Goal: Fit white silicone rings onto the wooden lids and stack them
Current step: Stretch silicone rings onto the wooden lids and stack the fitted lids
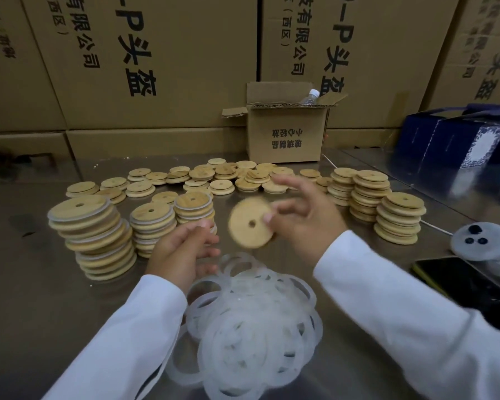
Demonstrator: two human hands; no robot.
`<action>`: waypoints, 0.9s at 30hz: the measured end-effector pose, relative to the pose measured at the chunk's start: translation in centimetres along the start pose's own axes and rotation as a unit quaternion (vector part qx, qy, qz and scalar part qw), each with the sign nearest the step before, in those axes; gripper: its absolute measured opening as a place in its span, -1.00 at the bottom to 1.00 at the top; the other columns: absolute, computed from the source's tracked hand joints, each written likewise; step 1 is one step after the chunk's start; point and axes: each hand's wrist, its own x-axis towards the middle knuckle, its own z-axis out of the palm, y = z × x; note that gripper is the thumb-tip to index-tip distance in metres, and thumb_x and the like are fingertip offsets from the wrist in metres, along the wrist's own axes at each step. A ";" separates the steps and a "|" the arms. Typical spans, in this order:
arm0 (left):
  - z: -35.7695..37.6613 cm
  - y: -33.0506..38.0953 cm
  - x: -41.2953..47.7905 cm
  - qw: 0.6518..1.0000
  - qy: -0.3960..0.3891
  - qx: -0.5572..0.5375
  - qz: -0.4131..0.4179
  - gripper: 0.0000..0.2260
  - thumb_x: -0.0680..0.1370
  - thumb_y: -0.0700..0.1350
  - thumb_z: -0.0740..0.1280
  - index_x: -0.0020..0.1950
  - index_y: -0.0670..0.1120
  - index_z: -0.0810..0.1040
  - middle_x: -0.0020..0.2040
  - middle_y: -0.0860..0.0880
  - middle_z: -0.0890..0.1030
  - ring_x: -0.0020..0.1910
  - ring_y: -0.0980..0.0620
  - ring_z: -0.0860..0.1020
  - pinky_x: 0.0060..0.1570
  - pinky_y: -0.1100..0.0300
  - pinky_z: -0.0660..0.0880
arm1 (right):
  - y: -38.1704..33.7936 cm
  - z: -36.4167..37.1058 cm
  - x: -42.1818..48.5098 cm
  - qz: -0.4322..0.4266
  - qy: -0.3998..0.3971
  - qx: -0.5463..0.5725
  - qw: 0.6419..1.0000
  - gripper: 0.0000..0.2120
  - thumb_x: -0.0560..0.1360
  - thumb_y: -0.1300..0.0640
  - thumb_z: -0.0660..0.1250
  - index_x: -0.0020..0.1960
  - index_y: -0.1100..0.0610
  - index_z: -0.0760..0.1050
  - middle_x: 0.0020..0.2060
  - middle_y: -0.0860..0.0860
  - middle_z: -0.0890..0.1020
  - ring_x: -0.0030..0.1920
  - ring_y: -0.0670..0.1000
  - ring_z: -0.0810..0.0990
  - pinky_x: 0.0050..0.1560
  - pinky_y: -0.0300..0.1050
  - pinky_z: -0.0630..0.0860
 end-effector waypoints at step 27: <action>-1.0 -1.0 0.4 0.993 0.008 -0.116 -0.033 -0.91 0.53 -0.18 0.25 -0.08 -0.06 0.55 -0.11 -0.10 0.63 -0.22 -0.07 0.66 -0.43 0.08 0.58 | 4.8 0.1 -1.0 0.072 -0.093 -0.339 0.933 -0.87 0.41 0.03 0.37 -0.31 -0.04 0.54 -0.36 -0.11 0.58 -0.31 -0.11 0.55 -0.26 -0.29 0.44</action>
